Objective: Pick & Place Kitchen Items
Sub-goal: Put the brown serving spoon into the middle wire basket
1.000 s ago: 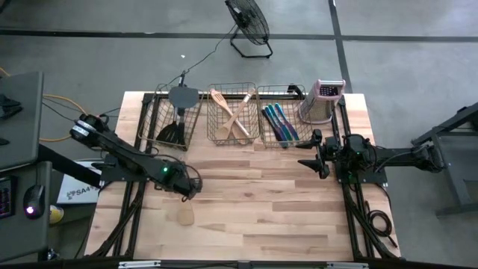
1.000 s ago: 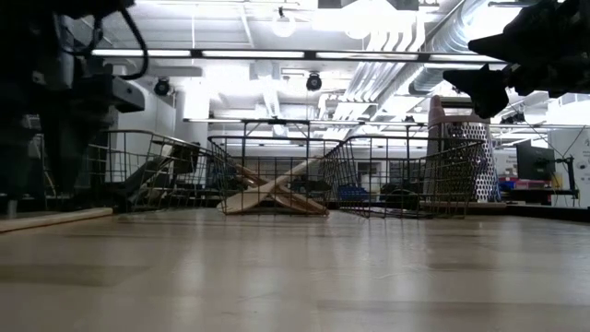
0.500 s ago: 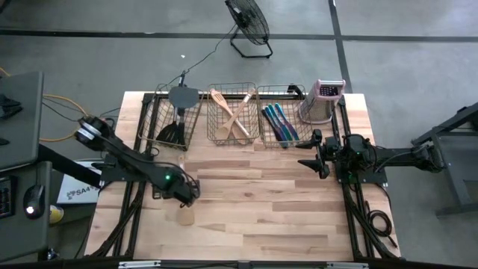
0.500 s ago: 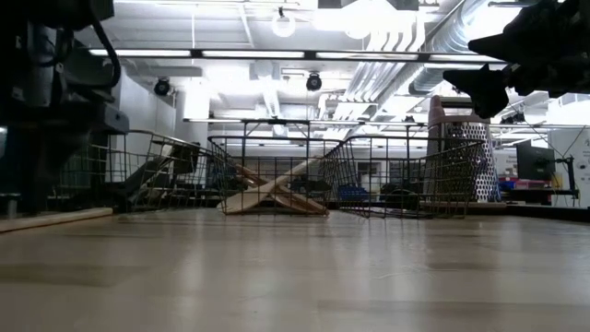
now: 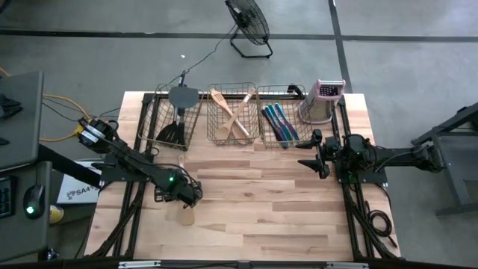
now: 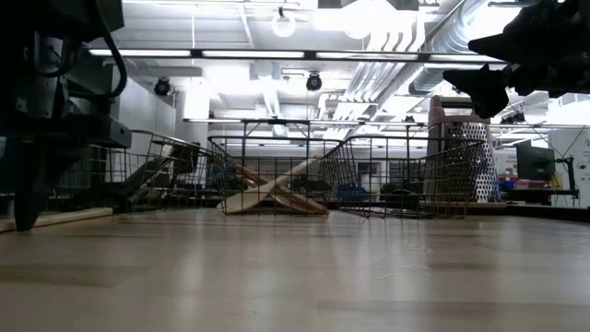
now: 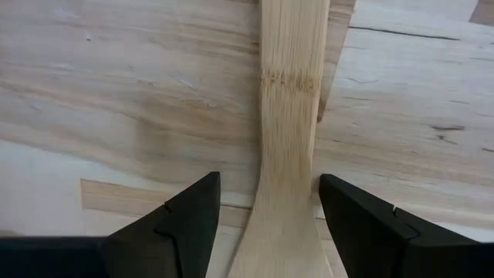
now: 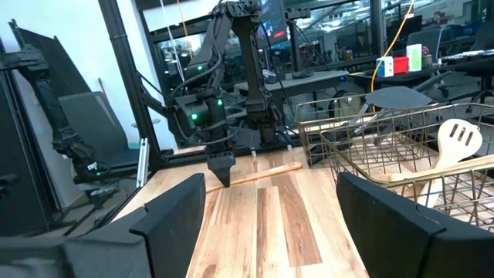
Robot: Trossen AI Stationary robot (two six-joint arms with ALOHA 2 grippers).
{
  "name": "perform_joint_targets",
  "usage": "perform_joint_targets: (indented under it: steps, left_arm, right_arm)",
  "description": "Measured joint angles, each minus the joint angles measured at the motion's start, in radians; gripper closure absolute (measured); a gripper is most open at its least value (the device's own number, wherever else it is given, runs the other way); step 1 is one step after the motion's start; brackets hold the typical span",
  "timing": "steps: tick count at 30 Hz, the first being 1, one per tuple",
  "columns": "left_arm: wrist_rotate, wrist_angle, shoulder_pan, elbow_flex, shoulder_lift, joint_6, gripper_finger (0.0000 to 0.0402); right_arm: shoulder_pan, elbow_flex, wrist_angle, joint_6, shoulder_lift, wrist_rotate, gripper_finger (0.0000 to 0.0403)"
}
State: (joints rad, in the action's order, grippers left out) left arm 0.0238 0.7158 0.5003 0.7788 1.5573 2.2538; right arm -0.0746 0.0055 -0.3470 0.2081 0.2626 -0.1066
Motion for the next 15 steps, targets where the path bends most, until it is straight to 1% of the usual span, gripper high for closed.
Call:
perform_joint_targets:
  steps: [4,6,9,15]
  left_arm:
    - [0.041,-0.003,-0.027,0.000,0.005,-0.031,0.0183]
    - [0.049,-0.006,-0.039,0.000,0.006,-0.049,0.0191]
    - [0.059,-0.011,-0.054,0.000,0.007,-0.073,0.0218]
    - [0.061,-0.016,-0.063,0.000,0.008,-0.093,0.0291]
  right_arm:
    - [0.000,0.000,0.000,0.000,0.000,0.000,0.0117]
    - [0.000,0.000,0.000,0.000,0.000,0.000,0.0117]
    - [0.000,0.000,0.000,0.000,0.000,0.000,0.0117]
    - [0.000,0.000,0.000,0.000,0.000,0.000,0.0117]
